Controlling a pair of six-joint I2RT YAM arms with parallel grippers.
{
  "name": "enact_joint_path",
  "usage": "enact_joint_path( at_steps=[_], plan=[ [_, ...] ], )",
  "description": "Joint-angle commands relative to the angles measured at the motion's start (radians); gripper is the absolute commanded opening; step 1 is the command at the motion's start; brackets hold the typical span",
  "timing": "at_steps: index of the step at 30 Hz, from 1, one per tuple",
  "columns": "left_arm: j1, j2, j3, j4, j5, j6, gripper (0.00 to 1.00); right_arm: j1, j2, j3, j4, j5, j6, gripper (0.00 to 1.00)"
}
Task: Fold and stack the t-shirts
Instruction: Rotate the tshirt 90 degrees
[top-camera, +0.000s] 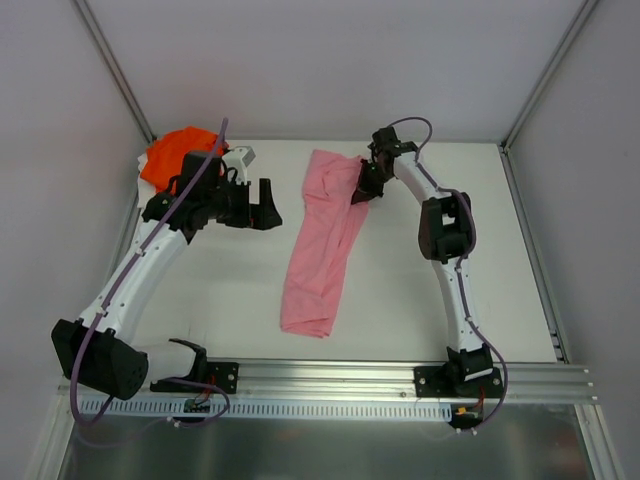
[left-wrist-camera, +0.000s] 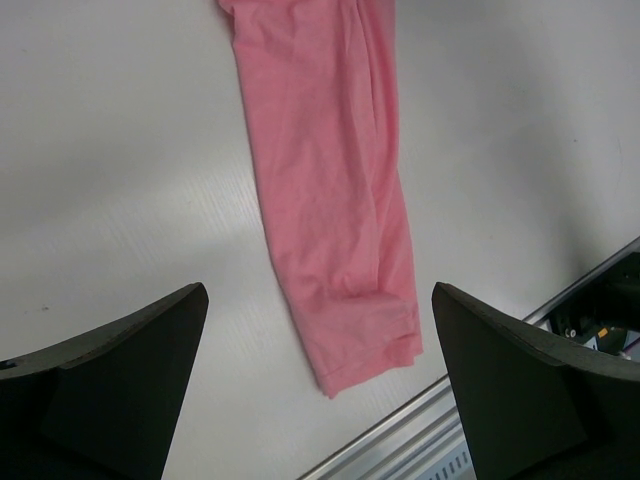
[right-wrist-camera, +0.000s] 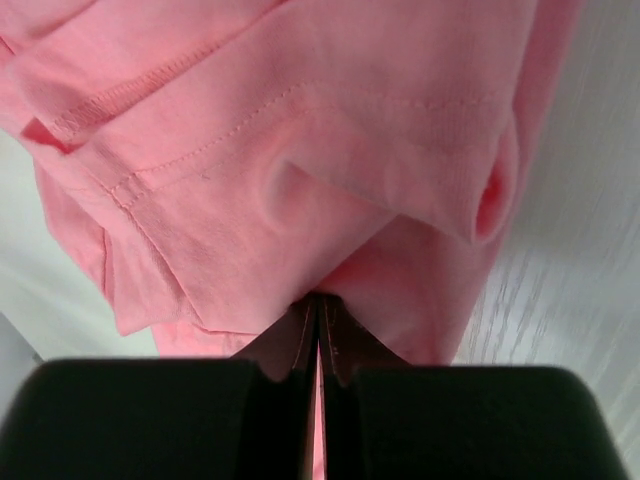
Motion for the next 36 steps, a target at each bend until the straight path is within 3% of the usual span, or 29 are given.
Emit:
enact_joint_path(
  at_steps=[1,15,16,17,19,20,24,25,32,36],
  plan=[
    [0.009,-0.050,0.027,-0.047,-0.023,0.019,0.99,0.001,0.061,0.140,-0.030,0.086,-0.007,0.00],
    [0.008,-0.094,-0.014,-0.064,-0.020,0.015,0.99,-0.039,0.007,0.164,0.088,0.106,-0.042,0.00],
    [0.009,-0.097,-0.031,-0.050,-0.002,0.016,0.99,-0.043,-0.025,0.156,0.097,0.100,-0.048,0.07],
    [0.009,-0.097,-0.040,-0.039,0.004,0.018,0.98,-0.047,-0.048,0.142,0.103,0.097,-0.055,0.53],
    [0.009,-0.099,-0.074,0.004,0.018,0.015,0.98,-0.050,-0.106,0.075,0.108,0.103,-0.085,0.96],
    [0.009,-0.096,-0.086,0.019,0.038,0.011,0.99,-0.050,-0.178,0.047,0.103,0.104,-0.091,0.99],
    [0.020,-0.015,-0.117,0.056,0.115,0.002,0.99,-0.044,-0.423,-0.230,0.127,0.106,-0.117,1.00],
    [0.020,0.004,-0.117,0.056,0.136,0.002,0.99,-0.039,-0.482,-0.386,0.140,0.106,-0.125,0.99],
    [0.022,0.155,-0.132,0.042,0.293,0.004,0.99,0.012,-0.905,-0.937,0.166,0.109,-0.138,0.99],
    [0.020,0.162,-0.209,0.107,0.351,-0.042,0.99,0.038,-1.022,-1.109,0.183,0.117,-0.102,1.00]
  ],
)
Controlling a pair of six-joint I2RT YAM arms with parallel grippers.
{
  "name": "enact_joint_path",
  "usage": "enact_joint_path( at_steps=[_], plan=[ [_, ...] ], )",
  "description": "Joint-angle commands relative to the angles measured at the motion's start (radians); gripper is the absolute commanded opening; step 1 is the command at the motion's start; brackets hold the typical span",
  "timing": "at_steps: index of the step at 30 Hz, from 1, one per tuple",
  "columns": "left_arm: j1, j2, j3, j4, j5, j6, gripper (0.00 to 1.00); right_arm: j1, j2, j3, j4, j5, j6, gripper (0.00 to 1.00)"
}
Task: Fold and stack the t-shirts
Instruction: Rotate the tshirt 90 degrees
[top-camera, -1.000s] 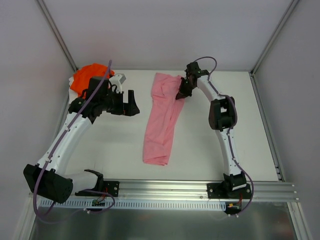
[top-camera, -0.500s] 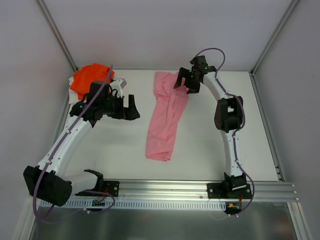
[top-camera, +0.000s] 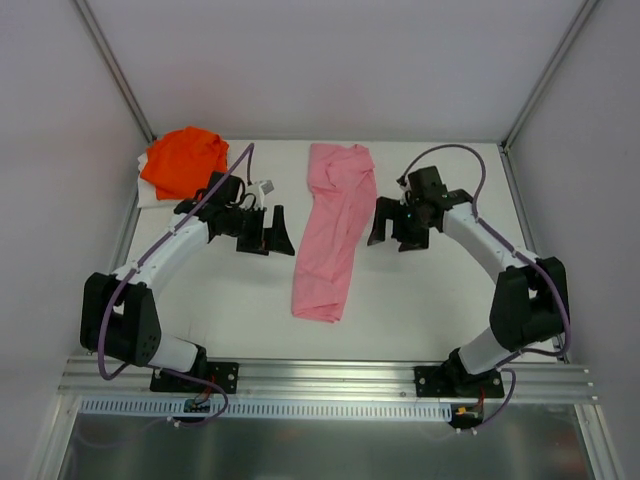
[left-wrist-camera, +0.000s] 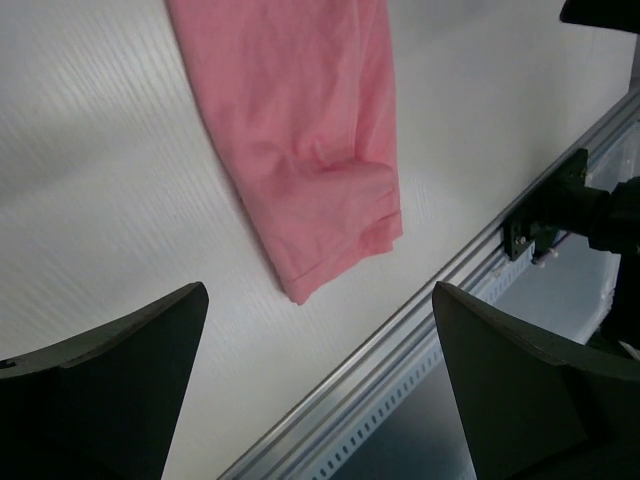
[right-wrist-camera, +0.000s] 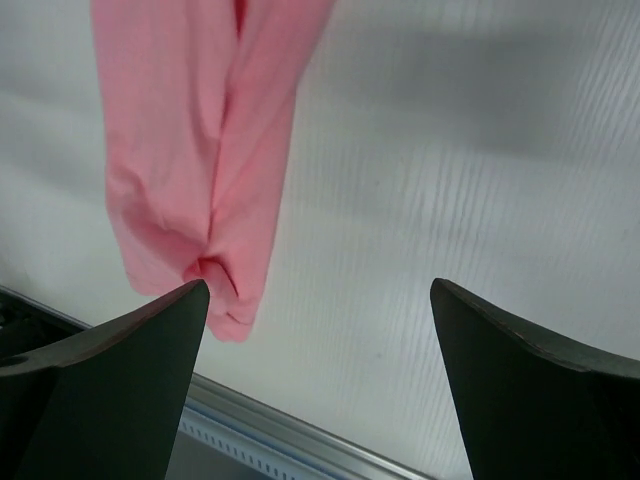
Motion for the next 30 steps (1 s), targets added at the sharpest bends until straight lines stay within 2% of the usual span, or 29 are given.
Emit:
enact_joint_path(
  at_steps=[1,5,11,18,30],
  plan=[
    [0.008,-0.005,-0.053,0.057,0.119,-0.048,0.99,0.027,-0.078,-0.111,0.016,0.015,0.024,1.00],
    [0.008,0.006,-0.145,0.134,0.172,-0.083,0.99,0.088,-0.112,-0.205,0.051,0.026,0.088,0.99],
    [0.005,0.052,-0.222,0.223,0.265,-0.117,0.99,0.199,-0.093,-0.230,0.076,0.058,0.151,1.00],
    [0.002,0.164,-0.228,0.268,0.345,-0.111,0.99,0.297,-0.063,-0.228,0.102,0.090,0.222,1.00],
    [-0.007,0.299,-0.207,0.260,0.400,-0.111,0.99,0.346,0.011,-0.268,0.217,0.020,0.228,0.98]
  ],
)
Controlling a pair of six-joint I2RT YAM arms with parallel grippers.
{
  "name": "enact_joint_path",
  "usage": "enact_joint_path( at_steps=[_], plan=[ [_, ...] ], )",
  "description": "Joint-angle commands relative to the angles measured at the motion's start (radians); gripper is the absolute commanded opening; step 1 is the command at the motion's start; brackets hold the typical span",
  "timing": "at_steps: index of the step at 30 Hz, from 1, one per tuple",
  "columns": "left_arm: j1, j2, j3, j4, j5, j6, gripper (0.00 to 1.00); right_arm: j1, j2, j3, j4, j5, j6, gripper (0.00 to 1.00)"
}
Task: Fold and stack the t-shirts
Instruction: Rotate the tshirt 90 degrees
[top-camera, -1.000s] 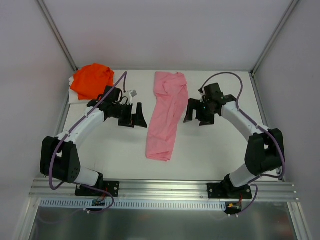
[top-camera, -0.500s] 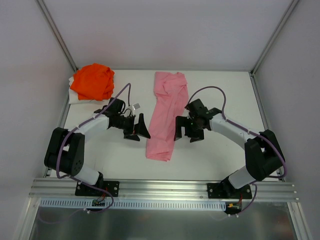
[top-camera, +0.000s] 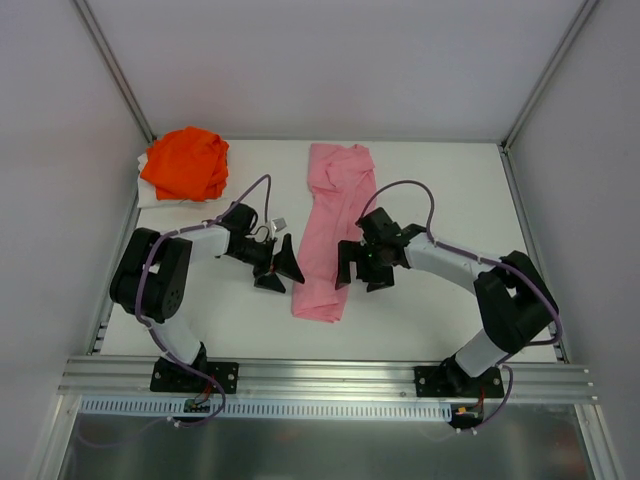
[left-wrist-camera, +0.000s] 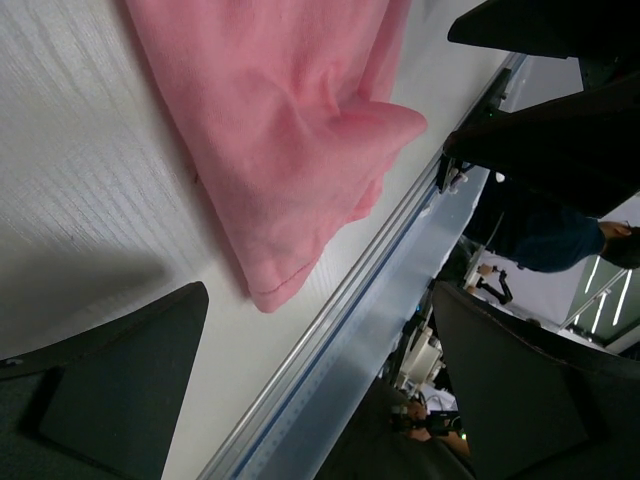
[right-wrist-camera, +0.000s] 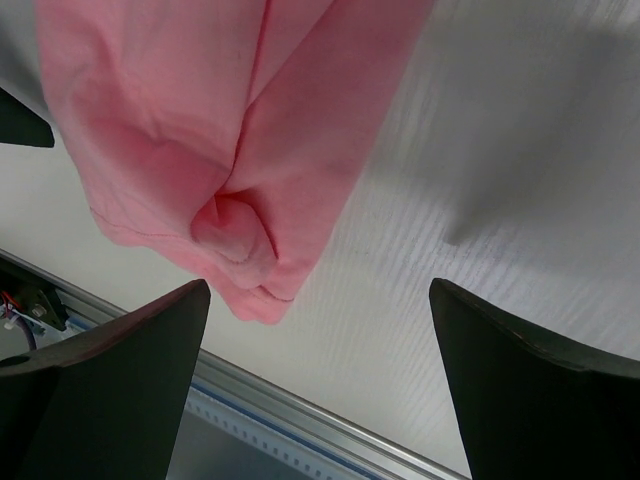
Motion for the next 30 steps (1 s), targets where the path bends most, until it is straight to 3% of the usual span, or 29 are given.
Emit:
enact_joint_path(
  at_steps=[1,12,25,28,30],
  plan=[
    [-0.007,0.016,0.018,0.013,0.058,-0.009,0.99,0.012,0.002,-0.013,0.052,-0.023,0.020,0.98],
    [-0.076,0.051,0.016,0.010,0.076,-0.028,0.99,0.045,0.022,-0.066,0.127,-0.041,0.078,0.84],
    [-0.101,0.057,-0.074,0.048,0.059,-0.019,0.99,0.128,0.016,-0.105,0.187,-0.010,0.172,0.81],
    [-0.101,0.057,-0.085,0.061,0.058,-0.022,0.99,0.139,0.023,-0.110,0.201,-0.004,0.187,0.67],
    [-0.101,0.054,-0.087,0.064,0.058,-0.023,0.99,0.142,0.026,-0.109,0.204,-0.003,0.194,0.63]
  ],
)
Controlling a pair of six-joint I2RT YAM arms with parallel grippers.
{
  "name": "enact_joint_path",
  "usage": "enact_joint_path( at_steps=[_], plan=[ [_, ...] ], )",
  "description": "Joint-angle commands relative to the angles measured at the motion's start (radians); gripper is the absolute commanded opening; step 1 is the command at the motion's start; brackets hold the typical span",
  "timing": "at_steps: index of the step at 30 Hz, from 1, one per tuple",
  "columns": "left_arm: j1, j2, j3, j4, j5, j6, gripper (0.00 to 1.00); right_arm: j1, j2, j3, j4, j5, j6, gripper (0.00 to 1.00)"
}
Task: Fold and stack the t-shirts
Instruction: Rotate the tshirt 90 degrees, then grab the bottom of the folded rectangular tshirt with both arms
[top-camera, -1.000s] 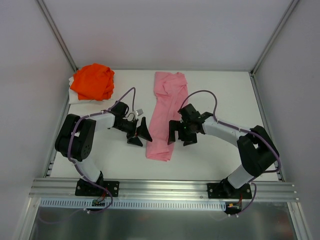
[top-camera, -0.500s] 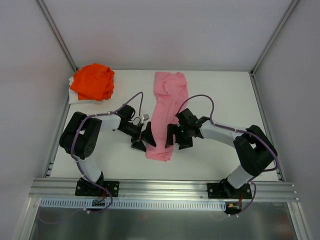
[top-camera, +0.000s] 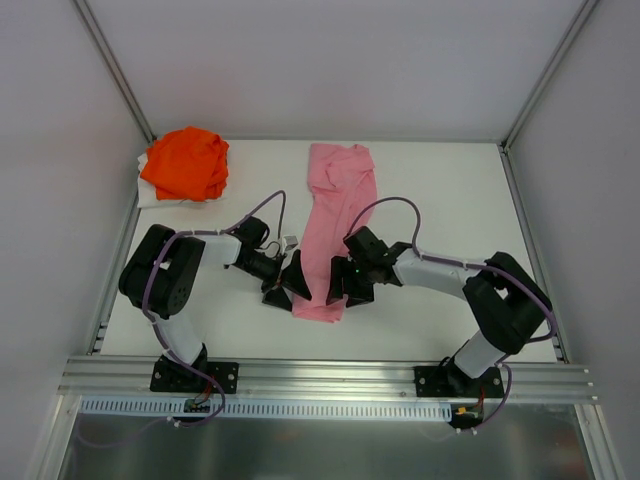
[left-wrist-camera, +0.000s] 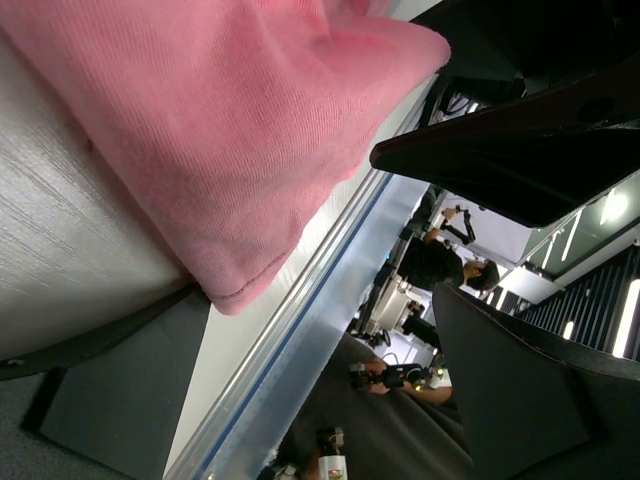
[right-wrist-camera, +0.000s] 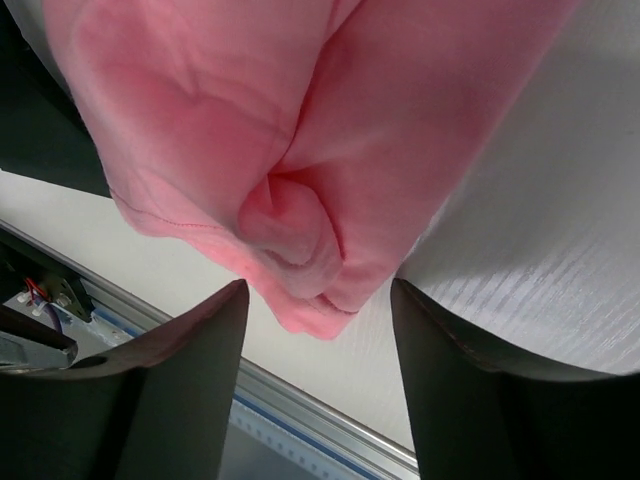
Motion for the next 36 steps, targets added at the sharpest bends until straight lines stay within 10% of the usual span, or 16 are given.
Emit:
enact_joint_path(
  at_steps=[1,11,23,36],
  plan=[
    [-0.008,-0.003,-0.023,0.023,-0.033,0.019,0.99,0.015,0.006,-0.006,0.027,0.027,0.036,0.61],
    [-0.008,-0.023,-0.042,0.032,-0.027,0.021,0.90,0.037,0.044,-0.003,0.057,0.025,0.059,0.29],
    [-0.011,0.007,-0.017,0.052,-0.023,0.015,0.00,0.040,0.053,0.000,0.041,0.021,0.054,0.04],
    [-0.023,-0.054,-0.026,-0.004,-0.022,0.012,0.00,0.039,-0.055,0.026,-0.103,0.013,0.023,0.01]
  ],
)
